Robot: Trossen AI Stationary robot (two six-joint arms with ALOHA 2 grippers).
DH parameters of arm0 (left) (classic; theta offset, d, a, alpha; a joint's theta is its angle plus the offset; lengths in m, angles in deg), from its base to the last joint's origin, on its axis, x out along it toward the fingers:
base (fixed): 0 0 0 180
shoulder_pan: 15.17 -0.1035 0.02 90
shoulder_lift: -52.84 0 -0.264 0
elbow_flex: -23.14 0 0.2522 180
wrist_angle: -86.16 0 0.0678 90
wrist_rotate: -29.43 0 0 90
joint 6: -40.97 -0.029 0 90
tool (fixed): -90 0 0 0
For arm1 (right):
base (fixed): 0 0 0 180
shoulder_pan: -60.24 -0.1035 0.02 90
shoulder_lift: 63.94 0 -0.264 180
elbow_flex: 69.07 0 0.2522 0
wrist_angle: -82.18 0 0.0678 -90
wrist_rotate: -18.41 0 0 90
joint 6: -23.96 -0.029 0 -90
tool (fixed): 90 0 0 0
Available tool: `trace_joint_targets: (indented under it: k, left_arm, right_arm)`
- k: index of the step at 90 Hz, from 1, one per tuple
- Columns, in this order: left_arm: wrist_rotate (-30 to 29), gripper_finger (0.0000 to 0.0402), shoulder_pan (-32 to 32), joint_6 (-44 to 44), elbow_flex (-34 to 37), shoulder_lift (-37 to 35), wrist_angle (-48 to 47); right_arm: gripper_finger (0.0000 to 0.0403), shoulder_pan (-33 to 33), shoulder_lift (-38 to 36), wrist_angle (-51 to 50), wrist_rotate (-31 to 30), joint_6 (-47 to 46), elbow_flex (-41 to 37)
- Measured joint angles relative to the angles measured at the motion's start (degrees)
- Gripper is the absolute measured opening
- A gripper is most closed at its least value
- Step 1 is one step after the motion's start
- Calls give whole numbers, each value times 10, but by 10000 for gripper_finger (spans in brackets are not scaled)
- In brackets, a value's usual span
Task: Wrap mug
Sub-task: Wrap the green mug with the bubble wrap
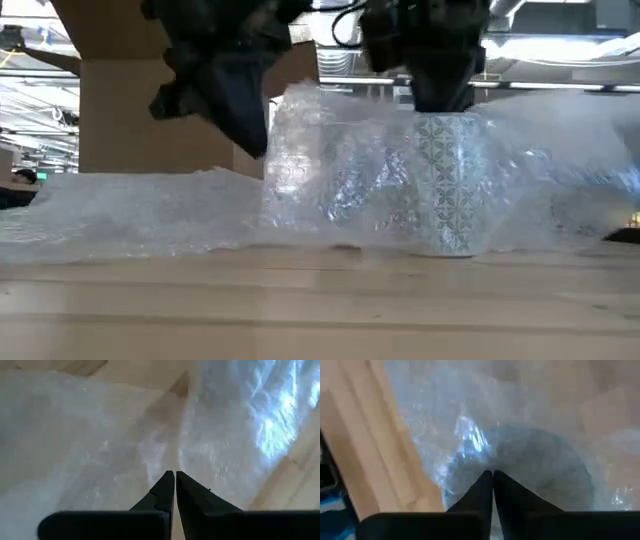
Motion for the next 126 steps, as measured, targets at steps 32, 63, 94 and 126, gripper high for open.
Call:
trace_joint_targets:
  k: [32,63,94,126]
  left_arm:
    - [-43,0,44,67,-1,-97,-128]
    - [-95,0,74,114,-1,-143,-135]
    - [-94,0,77,112,-1,-143,-136]
    - [-79,0,113,131,-1,-181,-142]
  right_arm:
    - [0,0,64,-12,5,0,10]
    - [0,1,-17,-117,-2,1,92]
    - [0,0,24,-159,1,-13,101]
    - [0,6,133,-136,13,57,105]
